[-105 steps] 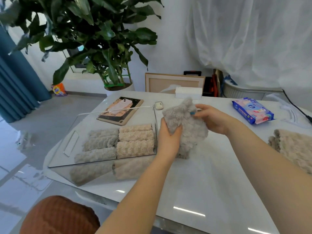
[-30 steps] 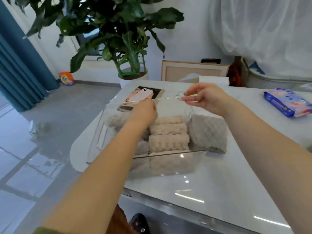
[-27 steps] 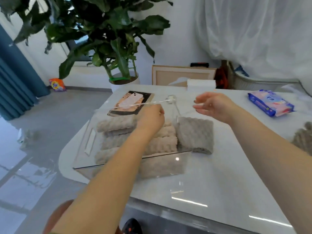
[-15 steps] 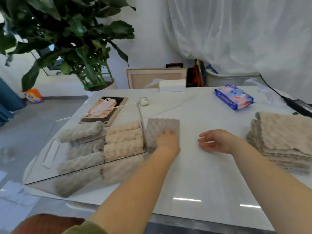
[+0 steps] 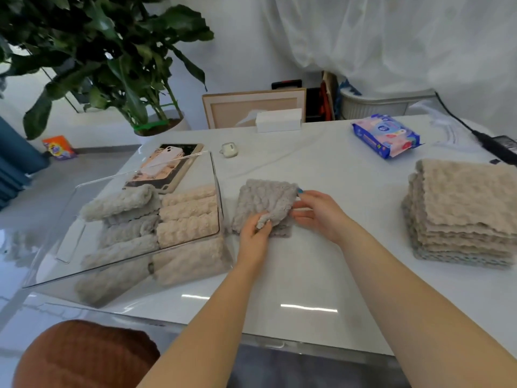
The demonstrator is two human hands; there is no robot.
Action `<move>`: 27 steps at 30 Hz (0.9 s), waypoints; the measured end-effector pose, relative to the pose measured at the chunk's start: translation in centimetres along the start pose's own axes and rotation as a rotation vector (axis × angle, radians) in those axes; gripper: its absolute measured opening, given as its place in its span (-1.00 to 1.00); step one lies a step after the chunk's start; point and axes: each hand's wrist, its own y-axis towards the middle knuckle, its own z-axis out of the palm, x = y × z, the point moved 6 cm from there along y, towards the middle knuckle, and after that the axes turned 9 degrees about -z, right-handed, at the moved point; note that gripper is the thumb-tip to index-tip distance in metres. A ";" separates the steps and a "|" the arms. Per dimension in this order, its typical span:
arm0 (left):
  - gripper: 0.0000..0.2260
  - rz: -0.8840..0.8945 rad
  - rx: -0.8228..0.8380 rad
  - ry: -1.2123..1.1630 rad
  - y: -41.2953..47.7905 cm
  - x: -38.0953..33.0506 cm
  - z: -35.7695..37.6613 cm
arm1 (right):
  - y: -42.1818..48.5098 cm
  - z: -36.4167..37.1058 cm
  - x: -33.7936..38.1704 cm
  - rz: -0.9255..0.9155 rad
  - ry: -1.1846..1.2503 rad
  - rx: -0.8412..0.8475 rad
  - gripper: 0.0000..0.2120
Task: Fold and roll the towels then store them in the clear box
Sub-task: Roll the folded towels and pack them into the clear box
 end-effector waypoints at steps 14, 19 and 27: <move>-0.24 0.076 -0.170 0.311 -0.7 -12.5 -2.5 | -2.5 2.3 7.8 -0.298 0.214 0.154 -0.67; -0.43 -0.149 0.366 0.002 -2.9 -14.8 -2.6 | -6.3 3.4 13.1 -0.277 0.074 0.383 -0.71; -0.86 -0.039 -0.017 -0.501 -2.7 -14.8 -10.2 | -5.9 10.4 11.9 -0.052 0.454 0.359 -0.26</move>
